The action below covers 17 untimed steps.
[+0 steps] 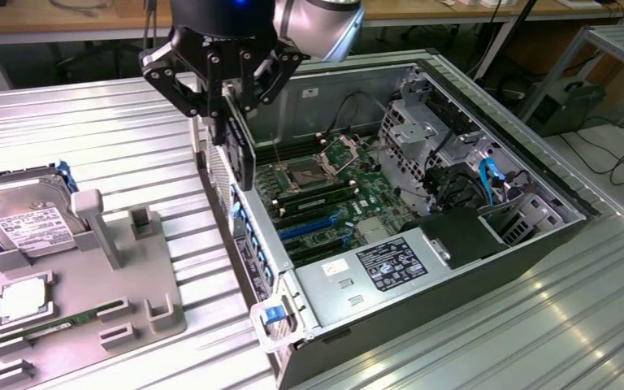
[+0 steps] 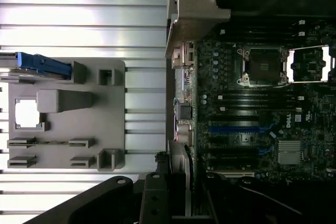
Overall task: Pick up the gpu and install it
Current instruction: 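Pick up the gpu and move the gpu toward the slot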
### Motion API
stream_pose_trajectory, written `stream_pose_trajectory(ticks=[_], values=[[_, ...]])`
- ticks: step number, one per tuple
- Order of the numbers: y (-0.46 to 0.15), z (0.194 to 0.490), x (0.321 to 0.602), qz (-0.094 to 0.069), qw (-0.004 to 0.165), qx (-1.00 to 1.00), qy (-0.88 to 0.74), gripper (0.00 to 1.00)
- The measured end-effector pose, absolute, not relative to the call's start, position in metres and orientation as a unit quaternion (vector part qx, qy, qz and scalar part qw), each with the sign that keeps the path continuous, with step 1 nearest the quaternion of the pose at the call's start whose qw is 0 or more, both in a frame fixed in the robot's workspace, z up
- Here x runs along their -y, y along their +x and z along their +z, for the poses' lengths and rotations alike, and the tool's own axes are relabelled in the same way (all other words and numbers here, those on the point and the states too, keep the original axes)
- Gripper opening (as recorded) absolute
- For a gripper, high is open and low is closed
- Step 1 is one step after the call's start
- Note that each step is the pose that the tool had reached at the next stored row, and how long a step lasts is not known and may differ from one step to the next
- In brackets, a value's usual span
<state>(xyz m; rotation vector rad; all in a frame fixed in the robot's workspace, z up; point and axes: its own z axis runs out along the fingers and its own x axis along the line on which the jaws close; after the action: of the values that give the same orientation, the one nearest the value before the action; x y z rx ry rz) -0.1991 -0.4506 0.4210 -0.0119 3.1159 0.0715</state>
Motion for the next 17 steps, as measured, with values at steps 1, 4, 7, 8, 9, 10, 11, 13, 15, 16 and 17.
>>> stream_pose_trajectory(ticks=[1,4,7,8,9,10,11,13,15,16,17], values=[[-0.196,0.421,0.451,0.023,0.012,-1.000,-0.004,0.28],[-0.189,0.421,0.451,0.023,0.012,-1.000,-0.004,0.28],[-0.181,0.421,0.451,0.023,0.012,-1.000,-0.004,0.28],[-0.179,0.421,0.451,0.023,0.012,-1.000,-0.004,0.28],[-0.177,0.421,0.451,0.023,0.012,-1.000,-0.004,0.28],[-0.173,0.421,0.451,0.023,0.012,-1.000,-0.004,0.28],[-0.171,0.421,0.451,0.023,0.012,-1.000,-0.004,0.28],[-0.167,0.421,0.451,0.023,0.012,-1.000,-0.004,0.28],[-0.163,0.421,0.451,0.023,0.012,-1.000,-0.004,0.28],[-0.160,0.421,0.451,0.023,0.012,-1.000,-0.004,0.28],[-0.158,0.421,0.451,0.023,0.012,-1.000,-0.004,0.28]])
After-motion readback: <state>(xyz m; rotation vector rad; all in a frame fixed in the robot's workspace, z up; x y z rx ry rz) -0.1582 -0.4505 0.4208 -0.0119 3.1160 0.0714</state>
